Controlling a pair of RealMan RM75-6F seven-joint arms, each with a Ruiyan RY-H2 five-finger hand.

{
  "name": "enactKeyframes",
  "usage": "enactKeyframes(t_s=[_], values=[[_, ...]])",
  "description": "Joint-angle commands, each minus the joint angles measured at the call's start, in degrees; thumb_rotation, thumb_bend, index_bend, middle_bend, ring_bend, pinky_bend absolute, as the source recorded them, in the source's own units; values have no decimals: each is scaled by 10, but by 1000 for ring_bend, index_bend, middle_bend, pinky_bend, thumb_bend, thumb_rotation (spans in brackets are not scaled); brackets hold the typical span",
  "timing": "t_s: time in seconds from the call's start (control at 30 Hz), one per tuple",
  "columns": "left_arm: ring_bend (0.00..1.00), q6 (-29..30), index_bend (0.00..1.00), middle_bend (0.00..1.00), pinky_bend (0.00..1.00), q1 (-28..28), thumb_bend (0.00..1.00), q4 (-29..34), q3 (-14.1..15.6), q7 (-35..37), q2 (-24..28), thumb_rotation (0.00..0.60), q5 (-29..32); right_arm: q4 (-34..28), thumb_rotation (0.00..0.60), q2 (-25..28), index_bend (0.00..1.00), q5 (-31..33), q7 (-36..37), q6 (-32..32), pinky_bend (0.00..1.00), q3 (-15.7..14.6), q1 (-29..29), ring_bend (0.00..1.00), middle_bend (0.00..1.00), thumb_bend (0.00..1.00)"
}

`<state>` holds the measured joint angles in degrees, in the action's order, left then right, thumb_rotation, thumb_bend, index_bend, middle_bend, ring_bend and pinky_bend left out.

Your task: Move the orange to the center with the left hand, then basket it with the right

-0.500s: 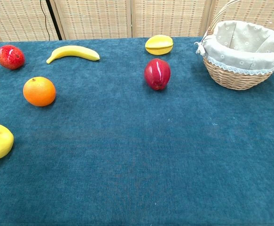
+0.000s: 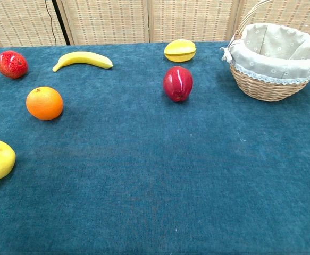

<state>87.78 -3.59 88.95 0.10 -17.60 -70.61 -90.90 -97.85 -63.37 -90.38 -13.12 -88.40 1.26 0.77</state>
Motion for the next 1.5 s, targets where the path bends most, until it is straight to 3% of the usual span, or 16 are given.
enactKeyframes(t_s=[0.03,0.37,0.53,0.8,1.17,1.5], values=[[0,1,0,0,0,0,0,-1,-2,4,0,600,1,1,600,0,183,2,1,2,0,0,0,0,5,0],[0,-3,0,0,0,-12,0,-12,-29,18,-6,600,25,3,600,4,188,1,11,1,0,-1,-1,0,8,0],[0,-67,0,0,0,-57,0,-46,-66,62,-15,600,69,0,600,9,188,0,18,-4,0,1,-3,0,9,0],[0,-165,0,0,0,-127,0,-101,-100,91,-45,600,117,2,600,13,188,5,28,-6,0,3,-5,0,9,0],[0,-232,0,0,0,-195,0,-170,-100,111,-126,600,123,3,600,13,188,3,32,-5,0,2,-5,0,9,0],[0,-234,0,0,0,-219,0,-159,-90,78,-163,600,120,5,600,12,188,2,33,-1,0,1,-3,0,9,0]])
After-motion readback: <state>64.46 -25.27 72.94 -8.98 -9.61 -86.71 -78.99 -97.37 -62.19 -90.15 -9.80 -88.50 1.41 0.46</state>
